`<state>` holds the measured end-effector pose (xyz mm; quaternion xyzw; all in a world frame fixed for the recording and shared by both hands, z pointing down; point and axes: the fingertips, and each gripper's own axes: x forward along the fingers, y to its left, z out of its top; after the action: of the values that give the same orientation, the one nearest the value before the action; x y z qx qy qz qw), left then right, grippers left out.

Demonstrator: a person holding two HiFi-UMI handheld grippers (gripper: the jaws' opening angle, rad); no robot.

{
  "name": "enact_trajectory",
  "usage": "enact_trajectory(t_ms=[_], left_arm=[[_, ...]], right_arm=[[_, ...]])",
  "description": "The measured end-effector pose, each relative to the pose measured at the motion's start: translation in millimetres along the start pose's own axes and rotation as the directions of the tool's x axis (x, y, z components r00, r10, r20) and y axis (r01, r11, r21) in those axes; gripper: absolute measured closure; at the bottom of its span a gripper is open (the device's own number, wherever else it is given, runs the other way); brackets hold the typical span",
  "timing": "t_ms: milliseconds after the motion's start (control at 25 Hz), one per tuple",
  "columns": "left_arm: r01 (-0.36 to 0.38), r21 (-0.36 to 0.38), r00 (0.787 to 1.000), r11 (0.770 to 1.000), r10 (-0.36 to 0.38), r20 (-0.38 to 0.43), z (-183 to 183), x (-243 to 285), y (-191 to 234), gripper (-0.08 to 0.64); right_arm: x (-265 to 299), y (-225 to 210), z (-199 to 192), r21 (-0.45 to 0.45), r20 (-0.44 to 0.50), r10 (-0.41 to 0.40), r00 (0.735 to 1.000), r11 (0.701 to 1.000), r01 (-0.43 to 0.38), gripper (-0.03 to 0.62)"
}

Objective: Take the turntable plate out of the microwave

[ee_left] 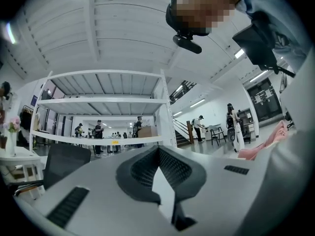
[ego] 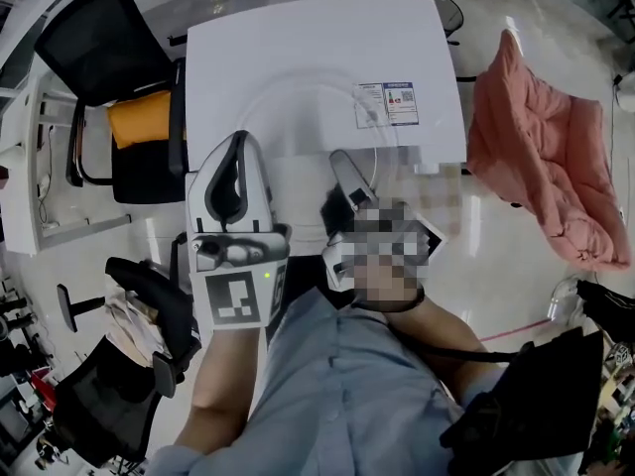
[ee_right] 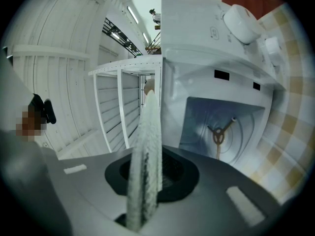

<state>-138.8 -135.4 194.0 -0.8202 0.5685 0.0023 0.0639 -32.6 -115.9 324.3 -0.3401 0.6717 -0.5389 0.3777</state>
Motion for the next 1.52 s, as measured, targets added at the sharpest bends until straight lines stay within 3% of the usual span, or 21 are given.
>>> enact_trajectory(t_ms=[640,760,880,1040,1160,1360,1520], left_arm=[[-0.056,-0.014,0.994,0.998,0.054,-0.096,-21,-78,-14,0.553],[-0.074,-0.061,0.989,0.995,0.065,-0.133,-31,-97,-21,0.552],[-0.108,-0.165,0.985,0.980,0.083,-0.149,-39,-114,-25,0.552],[-0.148,-0.279,0.973,0.949,0.089,-0.214,-58,-135,-34,0.551],[-0.175,-0.375,0.964,0.910,0.080,-0.254,-71,-145,-41,0.549],[-0.182,-0.560,0.956,0.808,0.012,-0.294,-94,-148,-52,0.463],[-0.181,-0.660,0.952,0.729,-0.037,-0.302,-109,-141,-54,0.453]], right_arm=[[-1,-2,2,-0.008,0.008,0.001,1.000,1.000,-0.001,0.561],[0,-2,2,-0.010,0.004,0.003,1.000,1.000,-0.003,0.561],[0,-3,2,-0.018,-0.004,0.005,1.000,1.000,-0.005,0.561],[0,-3,2,-0.018,-0.013,0.008,1.000,1.000,-0.009,0.561],[1,-3,2,-0.022,-0.020,0.012,1.000,1.000,-0.013,0.561],[1,-2,1,-0.021,-0.028,0.020,0.999,1.000,-0.020,0.561],[1,-1,1,-0.018,-0.034,0.021,0.999,1.000,-0.021,0.561]])
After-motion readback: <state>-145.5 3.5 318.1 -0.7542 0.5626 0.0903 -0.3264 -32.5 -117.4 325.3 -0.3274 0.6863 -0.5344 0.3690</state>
